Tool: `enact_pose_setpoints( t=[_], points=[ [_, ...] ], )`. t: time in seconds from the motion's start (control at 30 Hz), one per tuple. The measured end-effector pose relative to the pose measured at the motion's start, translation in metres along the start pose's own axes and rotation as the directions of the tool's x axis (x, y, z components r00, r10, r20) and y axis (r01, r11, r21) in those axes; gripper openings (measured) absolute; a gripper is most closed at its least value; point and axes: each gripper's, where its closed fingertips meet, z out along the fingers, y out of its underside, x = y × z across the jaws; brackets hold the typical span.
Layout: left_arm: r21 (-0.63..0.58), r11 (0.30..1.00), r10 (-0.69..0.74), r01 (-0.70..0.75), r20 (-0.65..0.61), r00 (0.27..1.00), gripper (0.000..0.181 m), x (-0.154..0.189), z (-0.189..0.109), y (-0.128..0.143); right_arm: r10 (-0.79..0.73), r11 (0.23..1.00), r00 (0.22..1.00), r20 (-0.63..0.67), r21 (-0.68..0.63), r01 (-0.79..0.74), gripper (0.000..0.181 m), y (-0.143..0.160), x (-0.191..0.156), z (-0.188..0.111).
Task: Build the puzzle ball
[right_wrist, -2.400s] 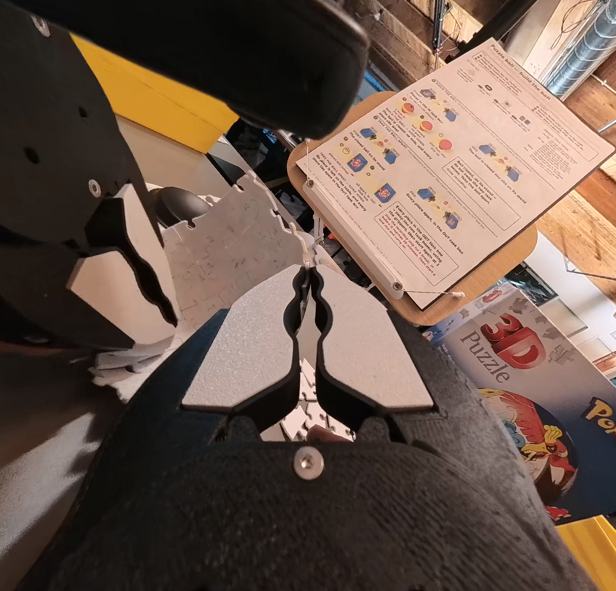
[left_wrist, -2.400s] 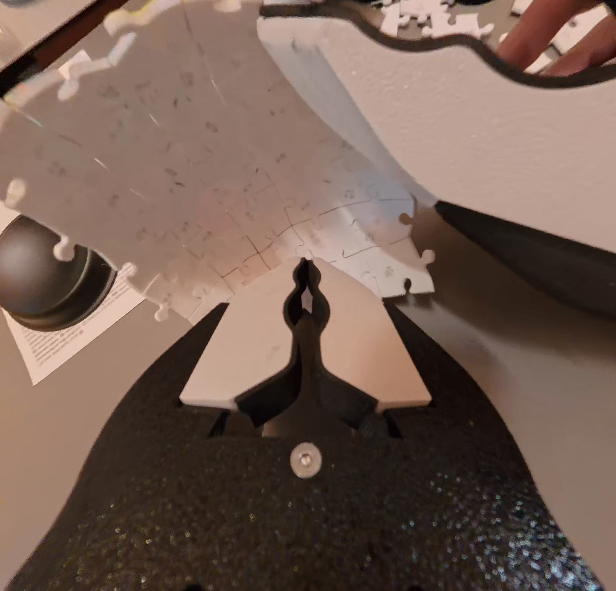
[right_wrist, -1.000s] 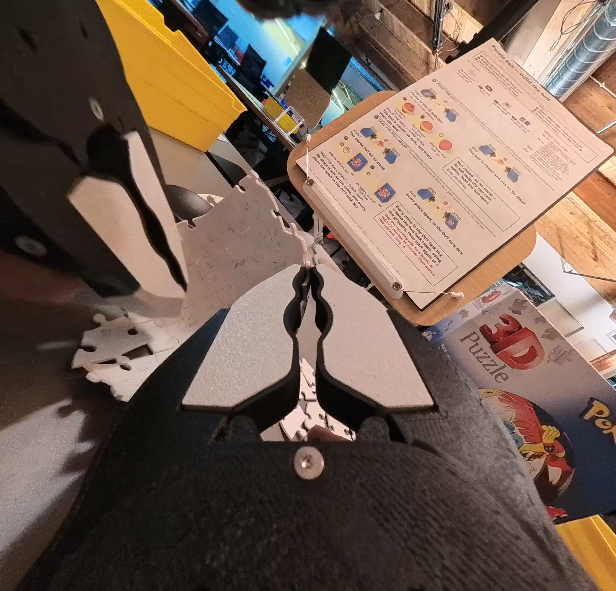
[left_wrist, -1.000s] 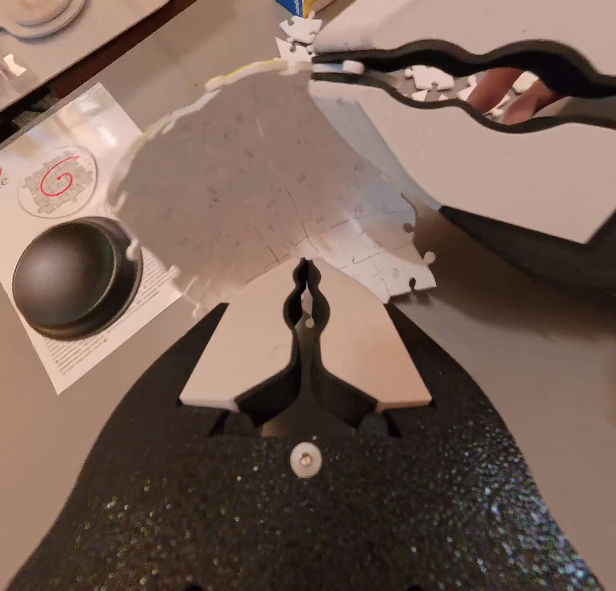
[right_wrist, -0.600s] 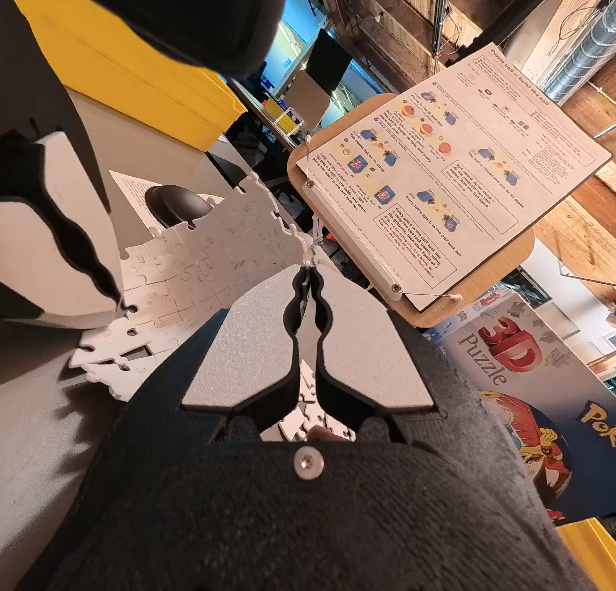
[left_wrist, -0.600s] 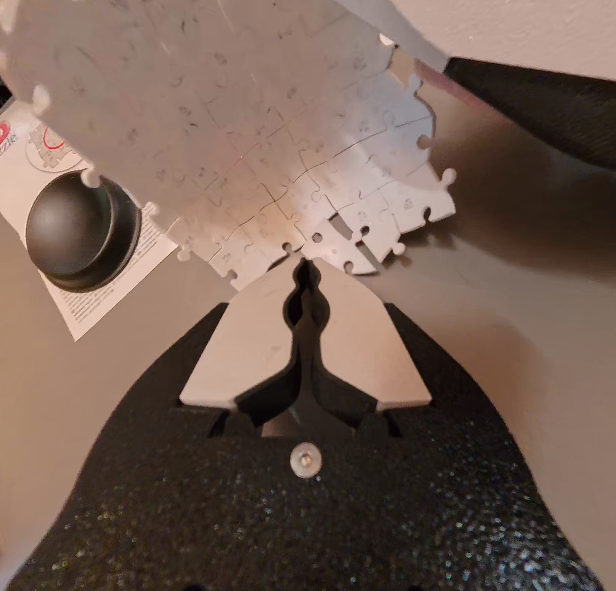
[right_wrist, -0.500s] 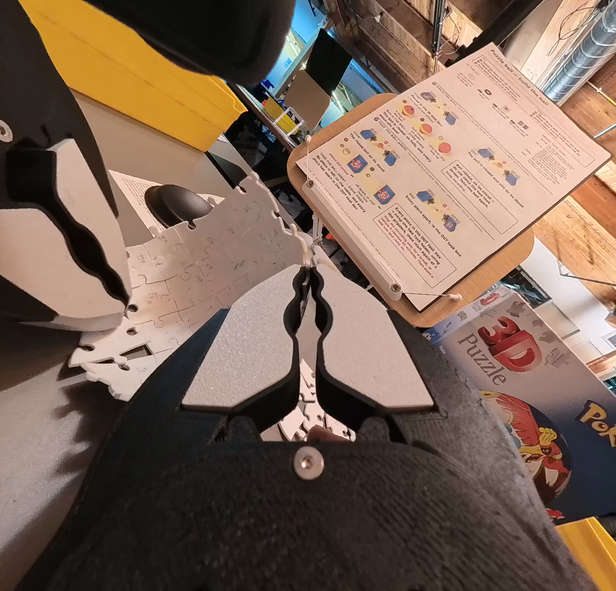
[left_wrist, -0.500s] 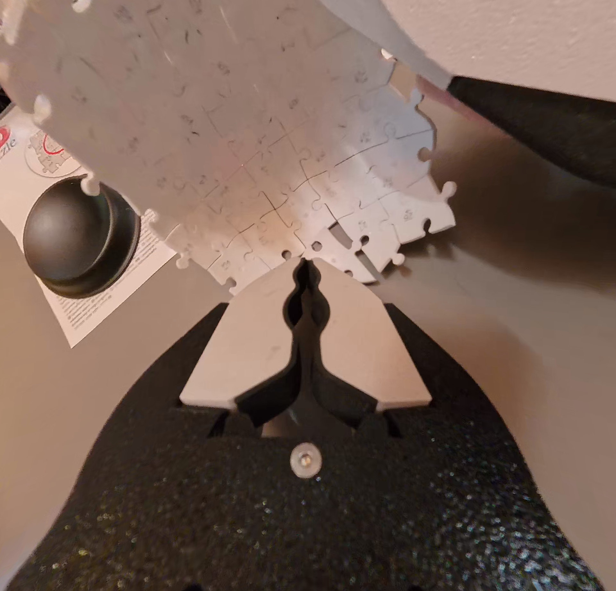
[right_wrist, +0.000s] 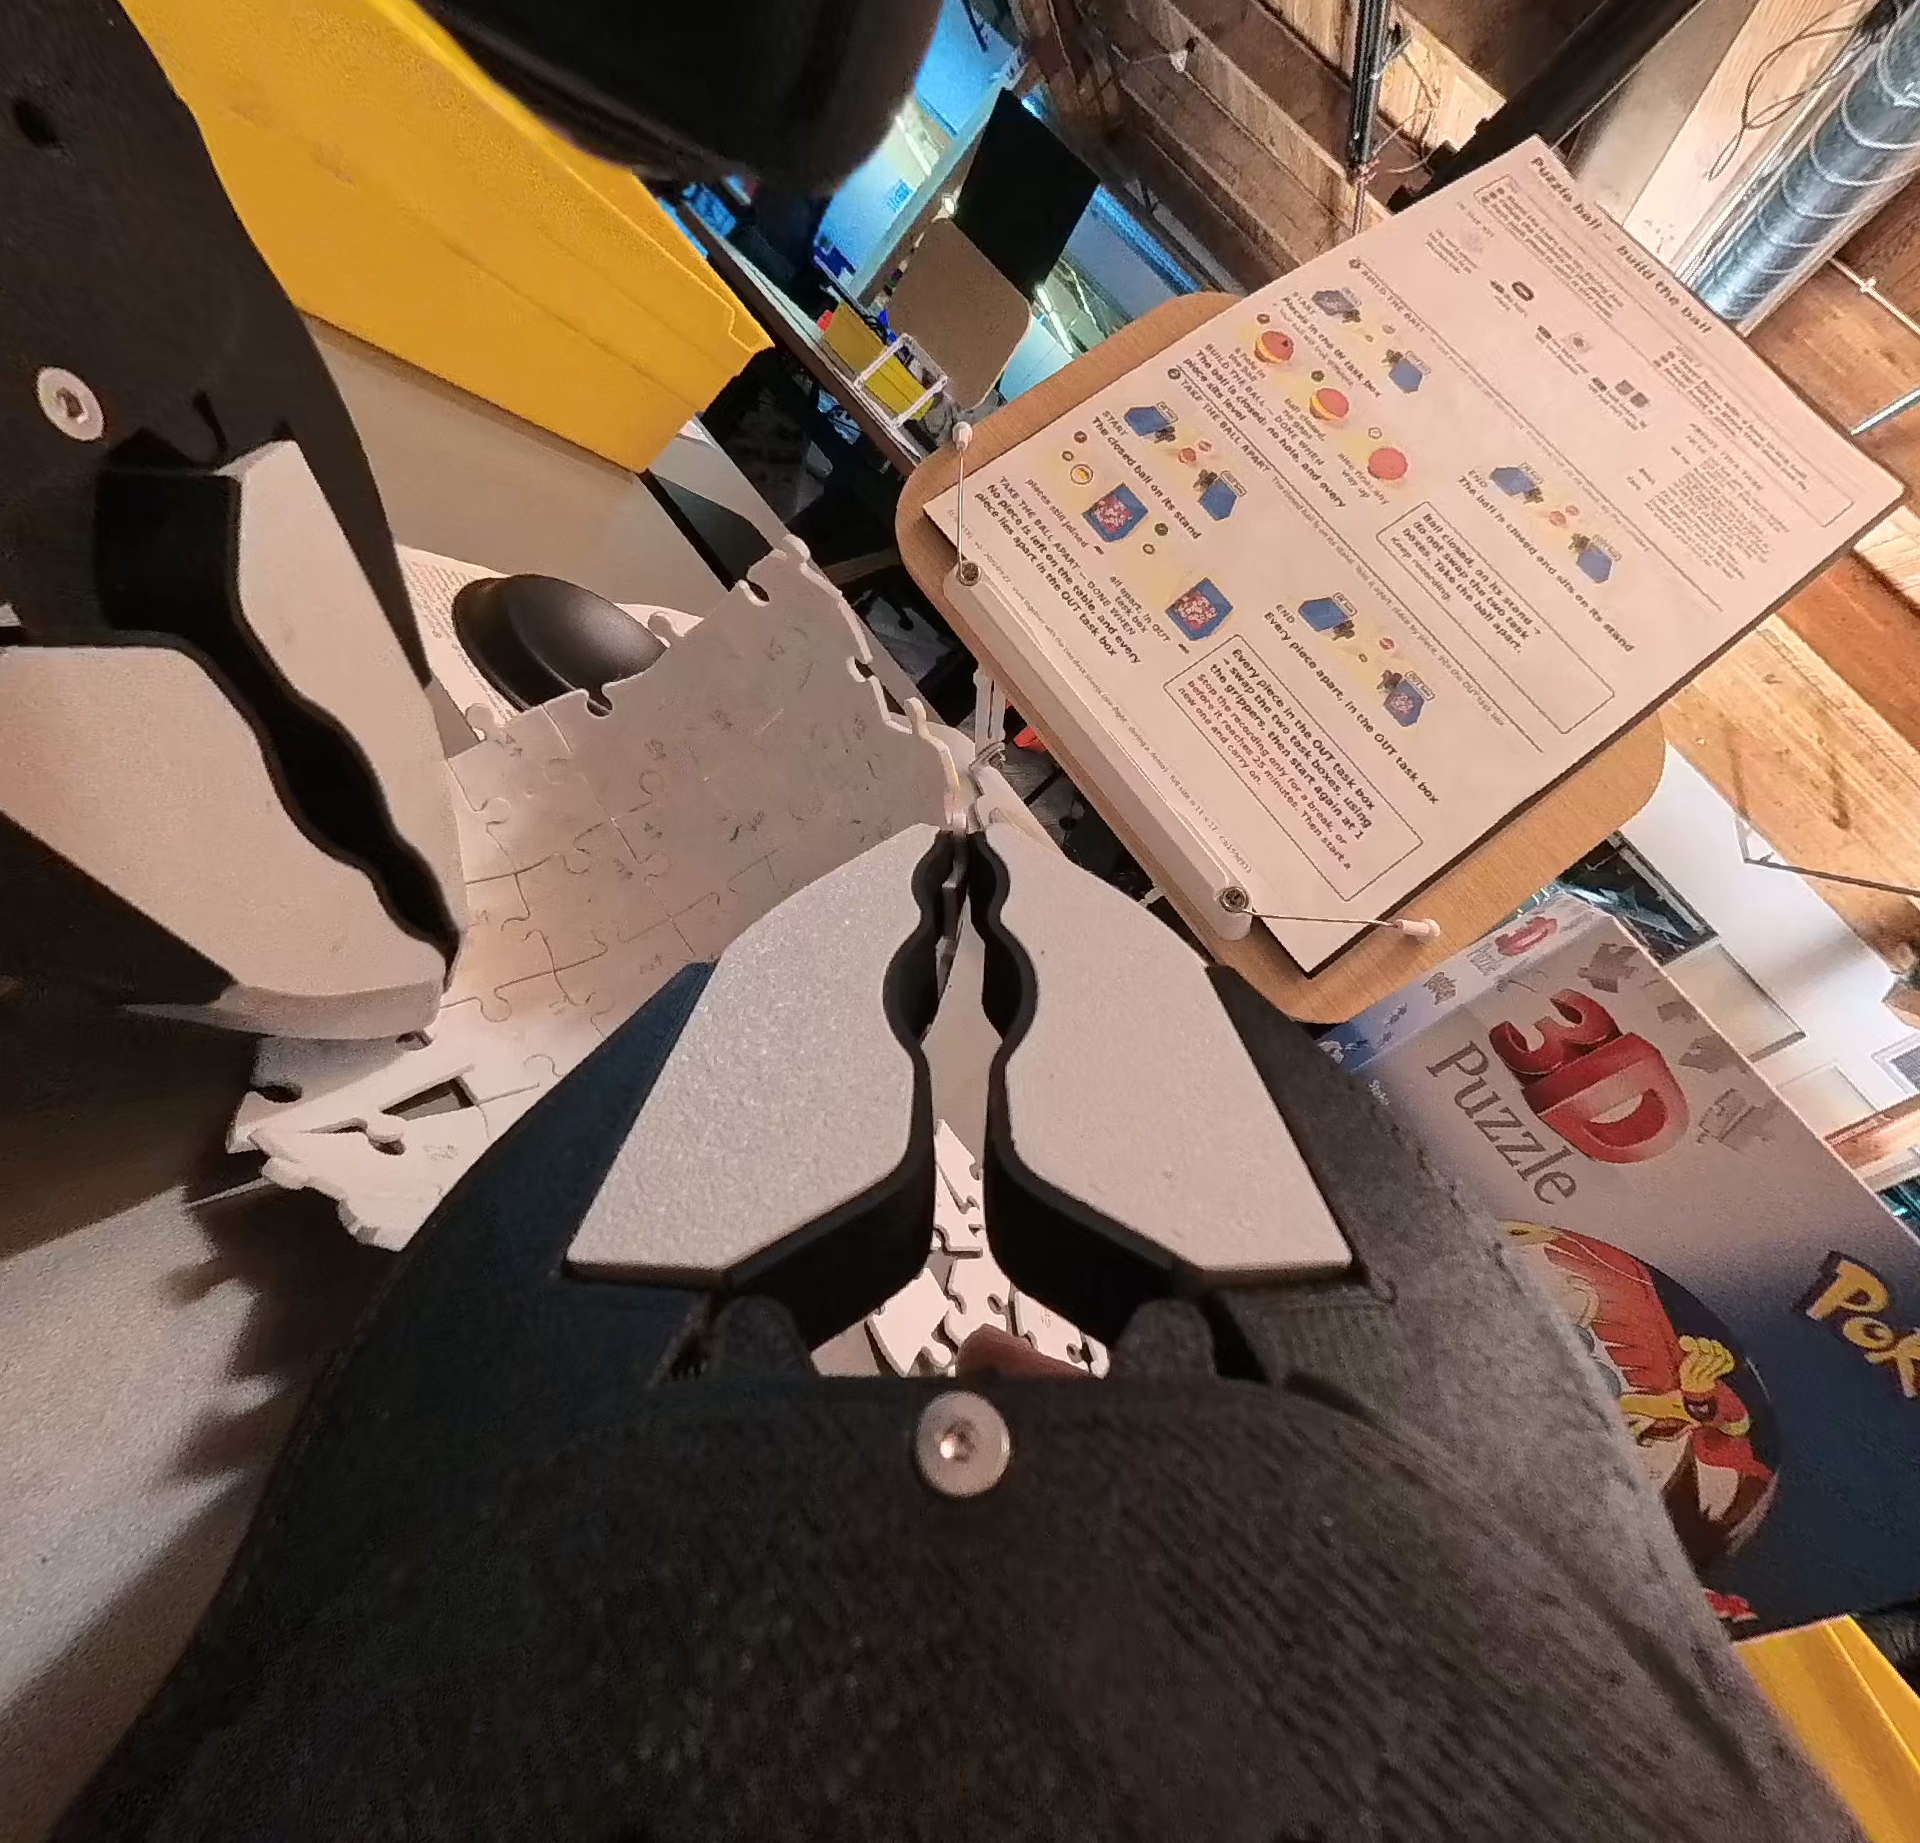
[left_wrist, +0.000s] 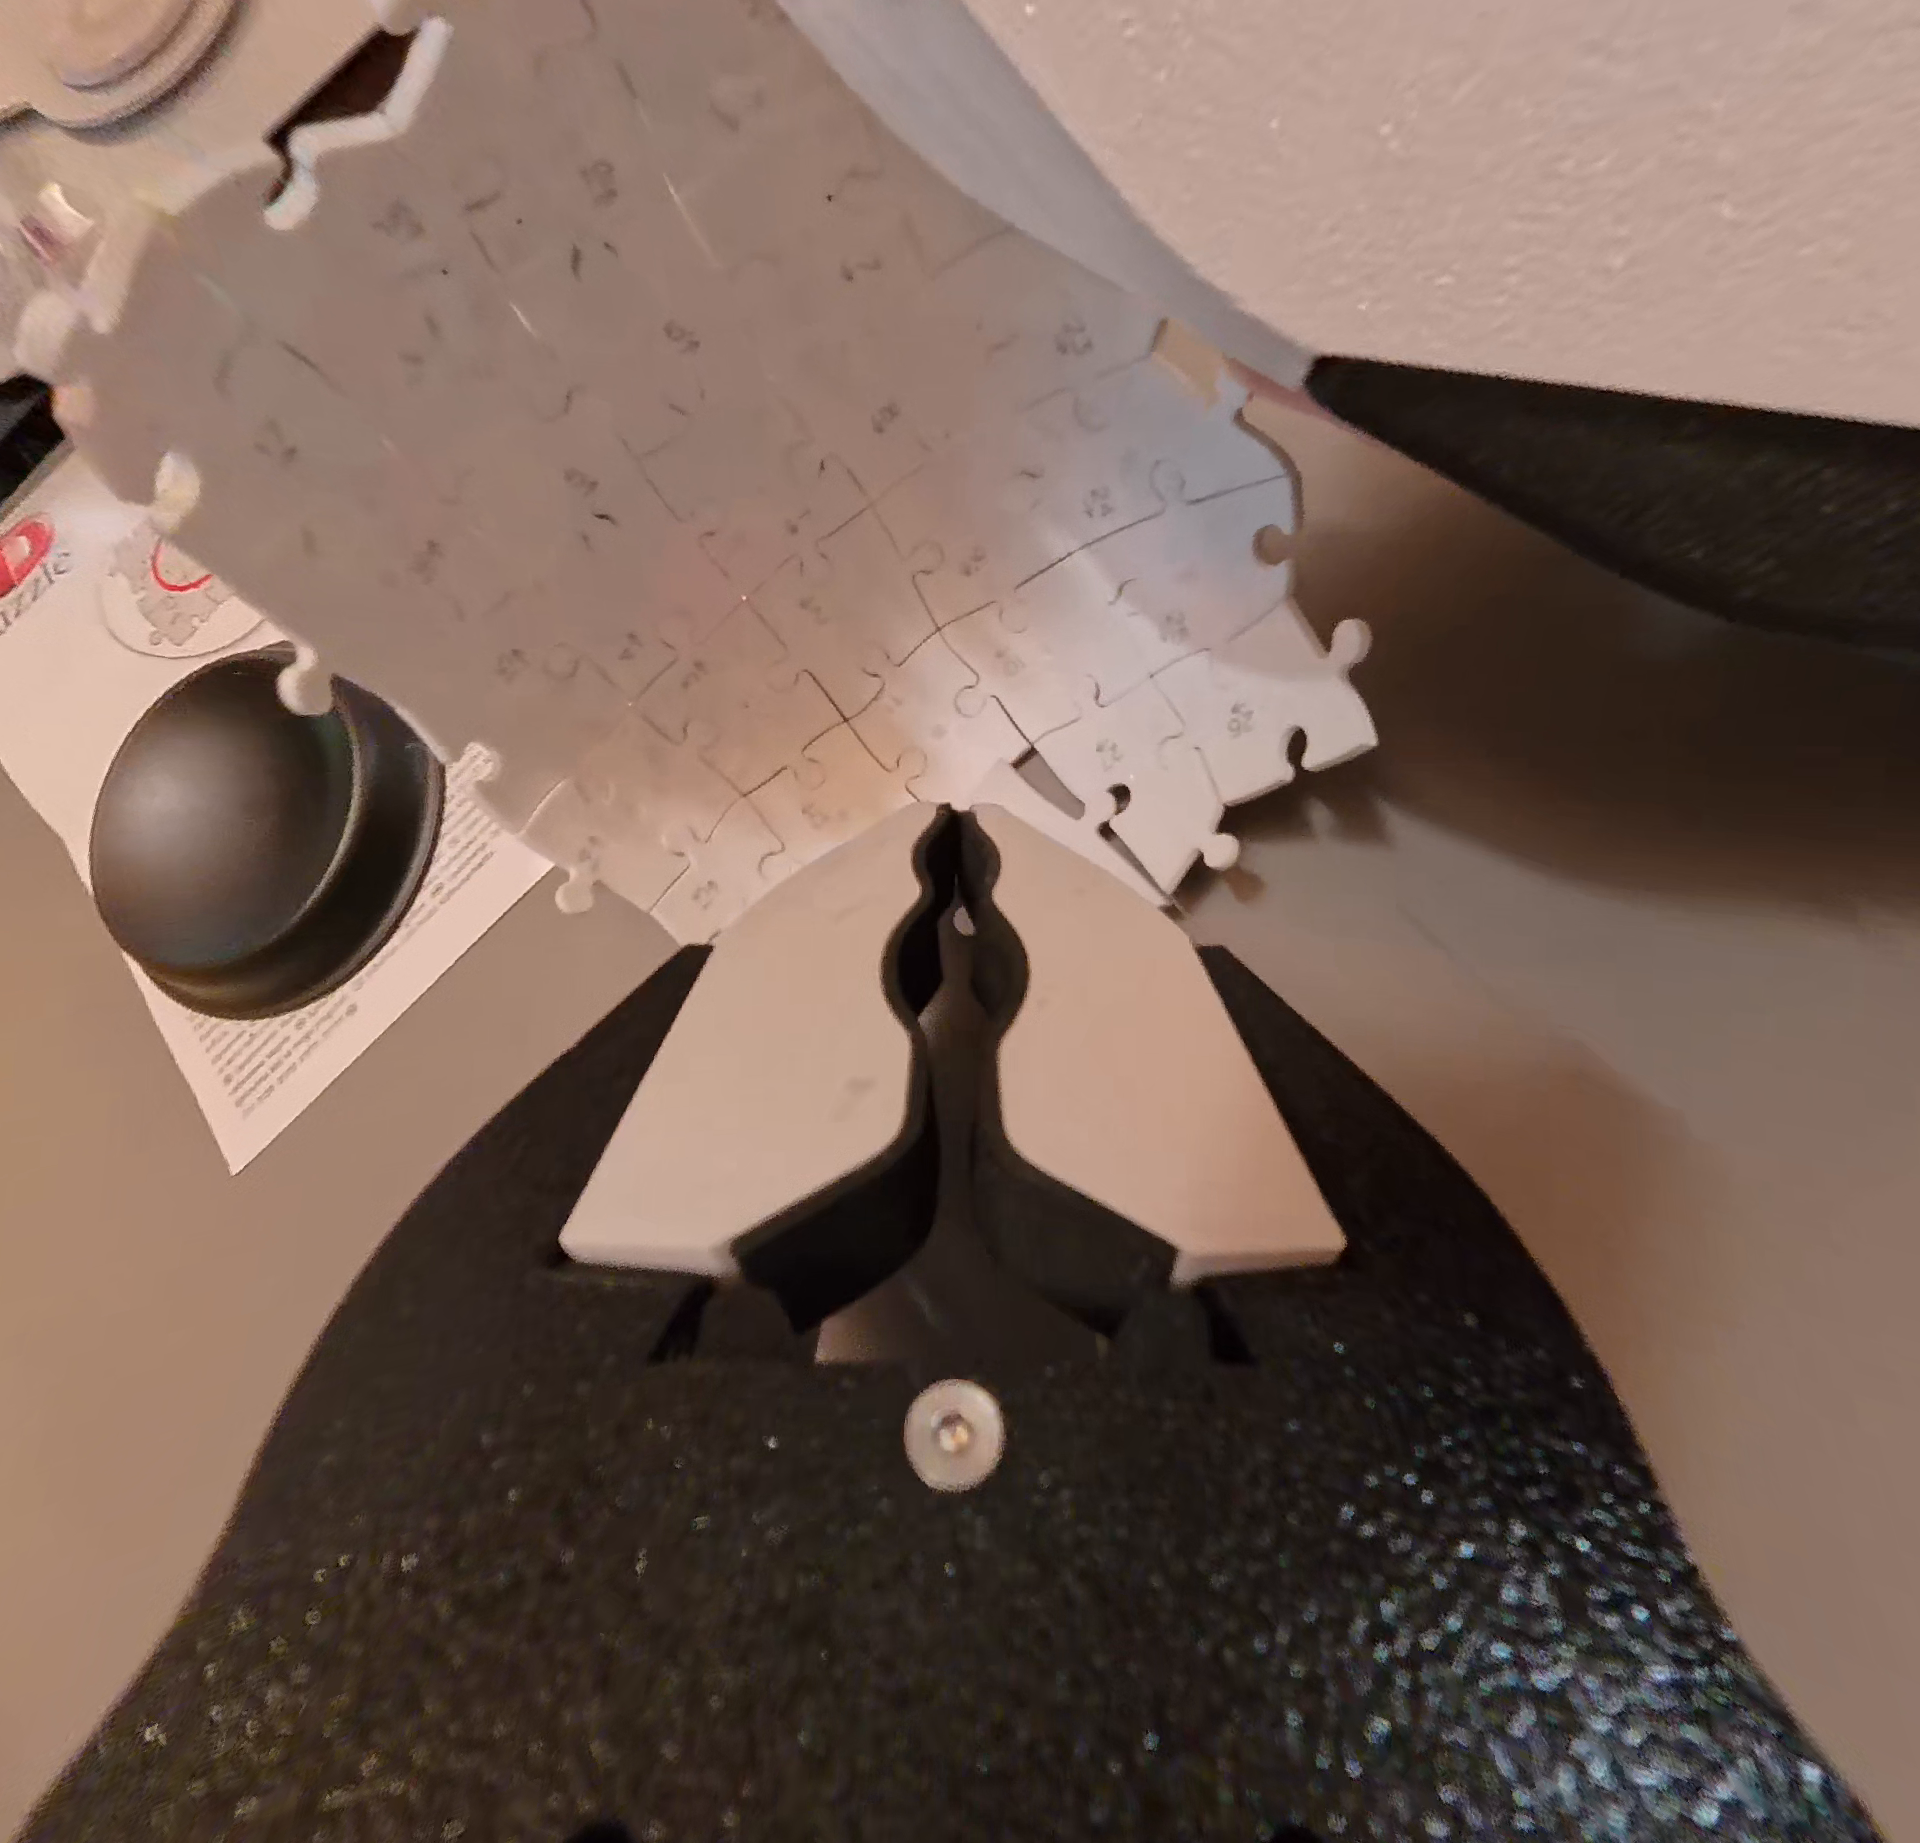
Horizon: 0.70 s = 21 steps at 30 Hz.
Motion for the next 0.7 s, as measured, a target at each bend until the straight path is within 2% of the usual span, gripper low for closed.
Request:
enact_pose_setpoints(
  t=[0.27, 0.5, 0.7],
  points=[
    [-0.048, 0.995, 0.089, -0.089, -0.001, 0.996, 0.0, 0.0, 0.008, -0.003, -0.002, 1.0, 1.0, 0.0, 0.002, 0.002, 0.003, 0.0, 0.0, 0.0],
    [-0.03, 0.987, 0.157, -0.157, -0.018, 0.988, 0.0, 0.002, 0.01, -0.006, 0.0, 1.0, 1.0, 0.0, 0.001, 0.0, 0.003, 0.0, 0.0, 0.0],
    [-0.015, 1.0, 0.024, -0.024, -0.007, 1.0, 0.0, -0.001, 0.006, -0.007, -0.001, 1.0, 1.0, 0.0, -0.001, 0.001, 0.003, 0.001, 0.0, 0.0]
  ],
)
